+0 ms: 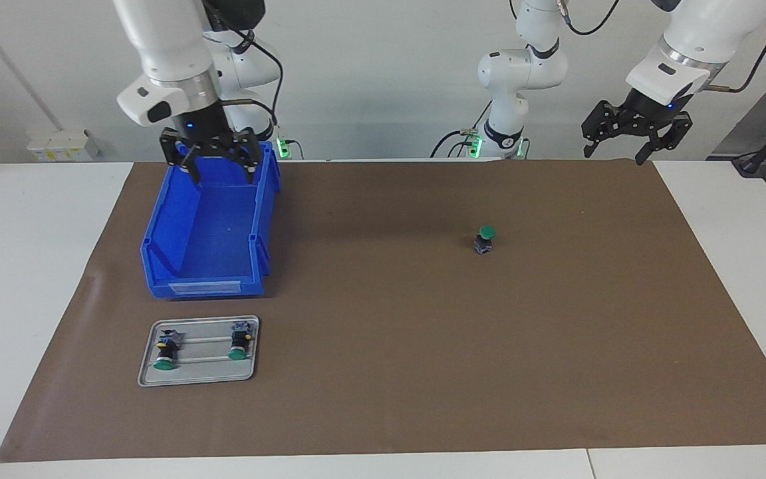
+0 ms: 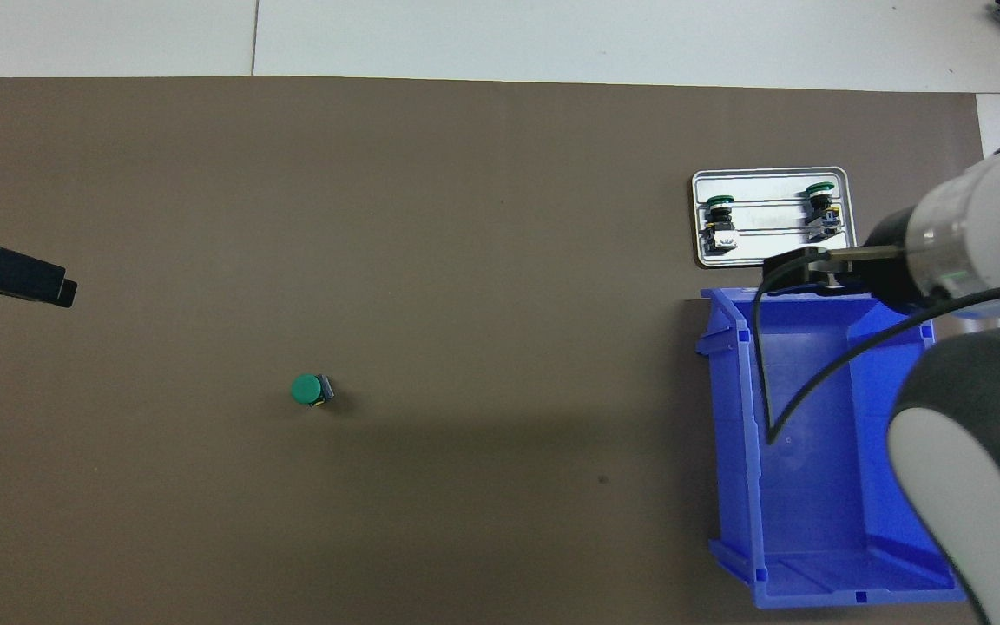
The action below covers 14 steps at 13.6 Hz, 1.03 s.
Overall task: Place and press button with both arms
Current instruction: 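Reach the right gripper to the green button and grasp it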
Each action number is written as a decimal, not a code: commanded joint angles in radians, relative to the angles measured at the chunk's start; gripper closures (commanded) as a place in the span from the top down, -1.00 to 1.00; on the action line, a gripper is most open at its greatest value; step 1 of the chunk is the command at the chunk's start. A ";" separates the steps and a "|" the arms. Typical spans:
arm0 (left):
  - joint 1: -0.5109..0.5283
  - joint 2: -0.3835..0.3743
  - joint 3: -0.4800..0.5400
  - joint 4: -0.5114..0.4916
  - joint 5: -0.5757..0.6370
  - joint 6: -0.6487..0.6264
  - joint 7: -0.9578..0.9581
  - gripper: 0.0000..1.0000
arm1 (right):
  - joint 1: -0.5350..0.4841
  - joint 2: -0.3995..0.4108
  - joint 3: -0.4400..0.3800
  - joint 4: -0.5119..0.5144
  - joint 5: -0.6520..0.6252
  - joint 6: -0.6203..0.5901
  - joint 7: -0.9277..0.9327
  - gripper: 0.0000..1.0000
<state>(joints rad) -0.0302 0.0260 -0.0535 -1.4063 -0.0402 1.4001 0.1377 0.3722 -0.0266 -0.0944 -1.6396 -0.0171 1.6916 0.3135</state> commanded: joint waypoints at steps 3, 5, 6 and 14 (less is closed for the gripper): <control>0.006 -0.032 -0.008 -0.068 0.029 -0.033 -0.042 1.00 | 0.265 0.092 0.001 -0.048 0.022 0.190 0.377 1.00; 0.004 -0.043 -0.008 -0.091 0.029 -0.024 -0.067 1.00 | 0.371 0.183 0.001 -0.022 0.022 0.288 0.530 1.00; 0.004 -0.057 -0.008 -0.115 0.029 -0.009 -0.069 1.00 | 0.413 0.235 0.001 0.003 0.022 0.334 0.596 1.00; 0.000 -0.117 -0.008 -0.250 0.029 0.125 -0.067 1.00 | 0.606 0.703 0.001 0.334 -0.013 0.612 0.777 1.00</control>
<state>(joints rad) -0.0308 -0.0559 -0.0588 -1.6187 -0.0291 1.4963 0.0810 0.9549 0.5162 -0.0849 -1.4912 -0.0136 2.2945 1.0714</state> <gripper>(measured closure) 0.000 0.000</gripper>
